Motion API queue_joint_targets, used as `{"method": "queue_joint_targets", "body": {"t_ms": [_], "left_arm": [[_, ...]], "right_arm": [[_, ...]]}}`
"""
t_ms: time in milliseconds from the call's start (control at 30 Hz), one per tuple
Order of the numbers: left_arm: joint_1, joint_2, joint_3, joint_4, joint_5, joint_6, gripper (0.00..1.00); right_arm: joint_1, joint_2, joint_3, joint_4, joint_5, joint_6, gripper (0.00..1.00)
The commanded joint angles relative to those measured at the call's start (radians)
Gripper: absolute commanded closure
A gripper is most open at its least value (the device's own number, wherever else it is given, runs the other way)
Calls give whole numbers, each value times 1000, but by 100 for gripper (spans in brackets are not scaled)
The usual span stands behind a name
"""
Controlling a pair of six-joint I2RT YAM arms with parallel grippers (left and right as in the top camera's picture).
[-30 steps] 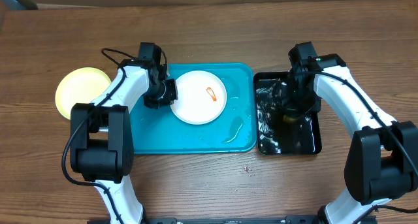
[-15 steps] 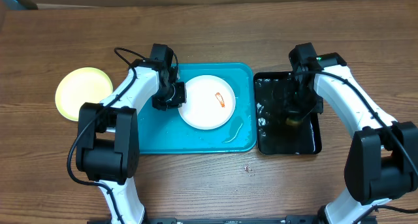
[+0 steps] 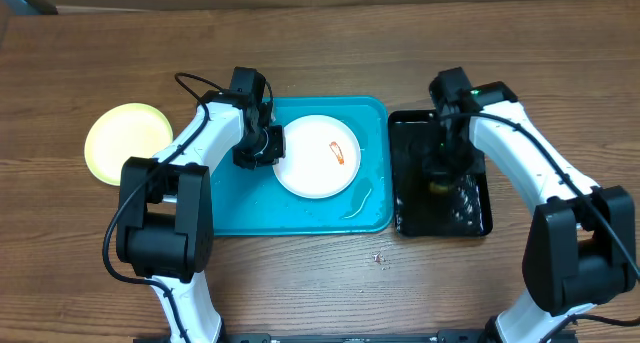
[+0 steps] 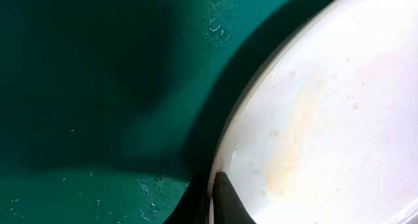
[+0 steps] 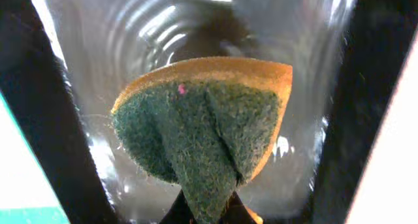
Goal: Clean dirty plates on tray and stack at the side
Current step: 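Rub the sponge in the black tray water with the right gripper, then scrub the white plate's sauce with the sponge in right gripper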
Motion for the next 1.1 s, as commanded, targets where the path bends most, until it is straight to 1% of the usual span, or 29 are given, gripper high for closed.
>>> {"method": "queue_joint_targets", "body": {"t_ms": [0,67,200,300,400,467,533,567,667,933,1000,1067], "left_arm": [[-11,26,-24,-7,-52,16,96],[-11,26,-24,-7,-52,16,96],[-11,26,-24,-4,-51,16,96],[-11,26,-24,-3,-51,16,96],[-11,26,-24,-5,-51,16,96],[-11,26,-24,-6,-51,16,96],[-11,26,-24,-7,-51,16,96],[-11,26,-24,-7,-51,16,96],[-11,26,-24,-8,-51,16,96],[-11,26,-24,-9,-51,16,96],[-11,26,-24,-10,-51,16,96],[-11,26,-24,-10,-51,16,96]], "right_arm": [[13,-4,40,-10,-34,7,96],[20,-4,47,0,-83,5,96],[55,-4,55,90,-105,5,96],[117,-3,58,170,-112,61,96],[202,-3,58,283,-103,61,96],[253,-3,58,340,-60,61,96],[308,0,57,391,31,61,96],[354,9,57,428,129,60,96],[401,32,56,454,244,60,96],[422,134,56,511,263,56,96],[422,153,56,513,263,56,92],[422,169,56,523,263,56,75]]}}
